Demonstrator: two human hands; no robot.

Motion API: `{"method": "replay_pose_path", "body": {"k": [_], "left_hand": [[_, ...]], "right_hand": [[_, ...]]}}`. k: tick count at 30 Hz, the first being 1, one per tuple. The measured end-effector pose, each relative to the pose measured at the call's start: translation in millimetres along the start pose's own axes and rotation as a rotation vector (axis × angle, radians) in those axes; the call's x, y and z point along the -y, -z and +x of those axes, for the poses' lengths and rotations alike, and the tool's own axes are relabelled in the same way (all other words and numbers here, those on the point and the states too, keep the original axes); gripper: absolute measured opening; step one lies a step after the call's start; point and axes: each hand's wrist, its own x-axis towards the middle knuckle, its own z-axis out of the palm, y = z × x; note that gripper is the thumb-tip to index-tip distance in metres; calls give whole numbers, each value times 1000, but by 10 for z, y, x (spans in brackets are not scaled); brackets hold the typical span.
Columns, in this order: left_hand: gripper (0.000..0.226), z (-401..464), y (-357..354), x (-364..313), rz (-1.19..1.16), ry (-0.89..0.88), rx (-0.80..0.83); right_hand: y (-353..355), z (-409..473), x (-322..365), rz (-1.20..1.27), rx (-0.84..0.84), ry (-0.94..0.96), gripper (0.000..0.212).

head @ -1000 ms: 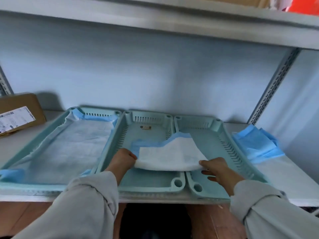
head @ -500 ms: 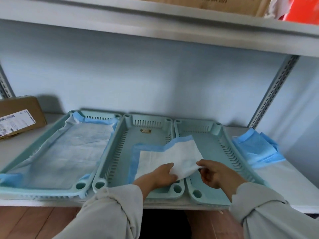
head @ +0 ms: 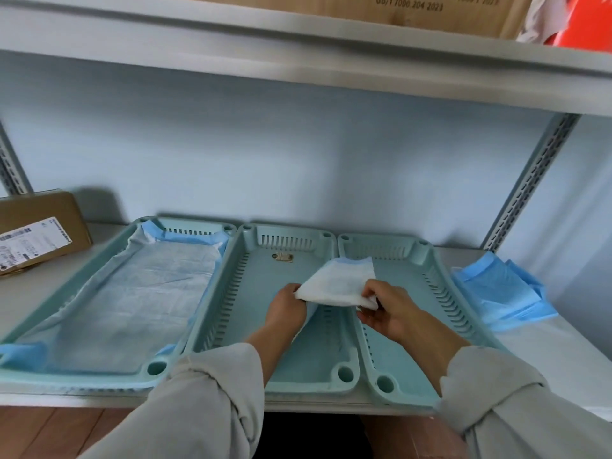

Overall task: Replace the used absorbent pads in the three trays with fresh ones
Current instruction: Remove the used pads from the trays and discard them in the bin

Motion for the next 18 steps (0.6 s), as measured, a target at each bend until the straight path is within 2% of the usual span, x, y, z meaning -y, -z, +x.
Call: {"method": "replay_pose_path", "body": {"k": [4,7,10,13,18], "left_hand": [[30,2,79,-91,-423,163,-43],[16,-10,131,-117,-730,315,48],[13,19,172,-77,-821,355,83],[23,42,213,-46,-899,353,92],[32,7,228,-33,-1109,284,161]], "right_hand": [[-90,-47,-51,-141,127,-171,11],[-172,-69,-32,-175,171,-173,6],[-199,-56,-8,-166,120,-109,10],[-212,-29,-13,-182,69,-71,20],[-243,-22,-171,-274,83,-155,26]]}}
